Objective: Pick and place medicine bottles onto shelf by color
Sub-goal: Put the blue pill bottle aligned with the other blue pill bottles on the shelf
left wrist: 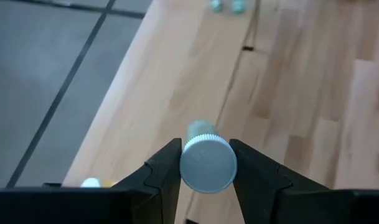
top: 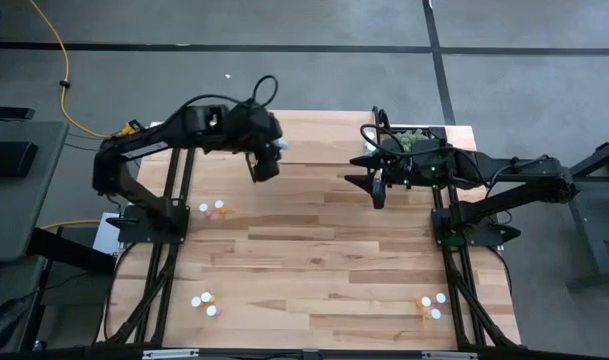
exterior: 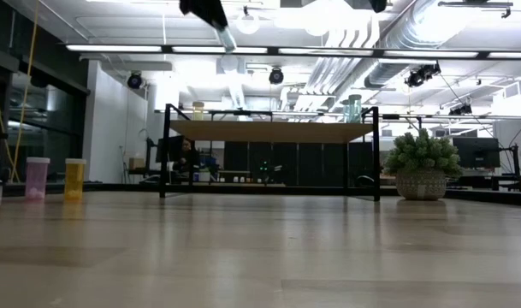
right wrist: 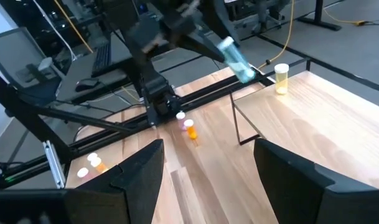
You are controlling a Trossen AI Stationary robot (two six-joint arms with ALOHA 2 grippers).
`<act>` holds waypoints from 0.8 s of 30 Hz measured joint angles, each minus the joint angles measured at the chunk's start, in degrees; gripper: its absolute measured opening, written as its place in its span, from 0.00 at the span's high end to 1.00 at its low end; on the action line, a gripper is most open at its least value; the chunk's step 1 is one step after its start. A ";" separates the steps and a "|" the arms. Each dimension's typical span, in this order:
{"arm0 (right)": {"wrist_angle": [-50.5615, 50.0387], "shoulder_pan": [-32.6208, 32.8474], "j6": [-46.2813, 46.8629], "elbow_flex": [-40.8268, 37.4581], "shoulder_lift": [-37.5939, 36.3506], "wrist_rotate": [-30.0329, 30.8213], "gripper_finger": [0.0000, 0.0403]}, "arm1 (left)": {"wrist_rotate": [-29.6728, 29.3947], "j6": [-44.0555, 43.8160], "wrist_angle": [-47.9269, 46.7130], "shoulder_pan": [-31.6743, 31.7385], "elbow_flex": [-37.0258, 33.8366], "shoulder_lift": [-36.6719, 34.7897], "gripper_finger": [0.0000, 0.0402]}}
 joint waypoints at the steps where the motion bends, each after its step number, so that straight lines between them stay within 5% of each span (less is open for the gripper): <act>1: 0.06 0.00 0.02 0.00 0.00 0.09 0.40 | 0.00 0.17 0.00 0.46 0.24 0.88 0.71; 24: 0.20 0.02 1.11 0.00 0.00 0.05 0.40 | -2.12 7.76 2.33 3.14 0.35 12.01 0.71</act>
